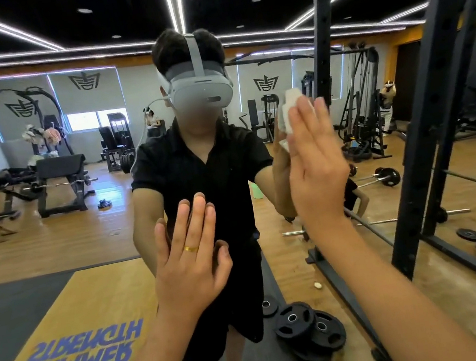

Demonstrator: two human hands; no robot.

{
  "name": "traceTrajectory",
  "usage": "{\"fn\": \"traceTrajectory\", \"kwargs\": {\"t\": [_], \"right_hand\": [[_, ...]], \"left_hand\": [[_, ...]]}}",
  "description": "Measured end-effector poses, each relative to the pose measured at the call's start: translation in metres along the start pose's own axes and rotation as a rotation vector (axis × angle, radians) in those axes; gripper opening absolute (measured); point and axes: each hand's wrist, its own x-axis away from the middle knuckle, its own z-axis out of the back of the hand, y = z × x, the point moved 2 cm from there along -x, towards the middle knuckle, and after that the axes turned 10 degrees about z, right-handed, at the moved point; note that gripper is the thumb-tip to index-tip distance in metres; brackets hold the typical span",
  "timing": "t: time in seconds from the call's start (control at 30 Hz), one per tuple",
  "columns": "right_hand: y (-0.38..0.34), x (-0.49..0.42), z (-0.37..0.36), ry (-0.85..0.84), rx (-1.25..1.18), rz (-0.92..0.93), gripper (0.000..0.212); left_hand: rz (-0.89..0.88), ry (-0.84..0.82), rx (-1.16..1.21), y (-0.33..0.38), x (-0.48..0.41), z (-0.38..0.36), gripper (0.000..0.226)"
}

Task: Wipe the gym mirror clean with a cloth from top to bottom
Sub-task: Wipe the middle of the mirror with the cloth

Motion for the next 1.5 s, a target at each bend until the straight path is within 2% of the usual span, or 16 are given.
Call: {"fn": "traceTrajectory", "kwargs": {"t": [0.1,0.17,0.27,0.33,0.4,0.47,0.57,0.67,0.8,0.97,1.07,1.2,1.33,1.43,1.5], "right_hand": [[-0.033,0.026,-0.007,-0.090,-0.079,0.054,0.049],[-0.040,0.039,-0.006,-0.226,-0.153,0.195,0.047],[-0.024,0.032,0.004,-0.347,-0.123,0.363,0.045],[-0.002,0.014,0.006,-0.279,-0.058,0.268,0.046],[0.015,-0.005,0.007,-0.122,-0.024,0.088,0.036],[0.006,-0.008,0.000,-0.031,-0.019,-0.011,0.035],[-0.041,0.021,-0.013,-0.120,-0.054,0.036,0.053],[-0.053,0.036,-0.013,-0.230,-0.139,0.107,0.046],[-0.049,0.032,-0.006,-0.292,-0.107,0.164,0.045],[-0.055,0.031,-0.011,-0.222,-0.111,0.074,0.036],[-0.064,0.031,-0.018,-0.125,-0.101,-0.021,0.035],[-0.084,0.033,-0.032,0.022,-0.073,-0.241,0.037],[-0.105,0.029,-0.043,0.159,-0.040,-0.410,0.038],[-0.121,0.030,-0.054,0.136,-0.015,-0.403,0.038],[-0.142,0.039,-0.061,0.013,-0.038,-0.250,0.037]], "left_hand": [[0.005,0.000,0.000,0.001,0.000,0.000,0.064],[0.003,-0.002,-0.005,0.001,0.000,0.002,0.064],[0.004,-0.011,-0.003,0.001,0.000,0.002,0.064],[0.012,-0.016,-0.002,0.001,-0.001,0.002,0.063],[0.011,-0.017,0.006,0.001,-0.001,0.003,0.063],[0.015,-0.021,0.007,0.001,-0.001,0.004,0.062],[0.011,-0.026,-0.002,0.003,-0.002,0.005,0.062],[0.016,-0.042,0.023,0.003,-0.004,0.009,0.063],[0.012,-0.115,0.113,-0.002,-0.010,0.023,0.065],[-0.052,-0.193,0.263,-0.050,-0.007,0.056,0.061],[-0.085,-0.141,0.213,-0.108,-0.006,0.075,0.058],[-0.066,-0.080,0.075,-0.194,-0.005,0.087,0.052],[-0.138,-0.079,0.028,-0.231,0.003,0.077,0.055],[-0.133,-0.044,-0.004,-0.230,0.010,0.071,0.058],[-0.135,-0.033,-0.004,-0.229,0.010,0.071,0.058]]}}
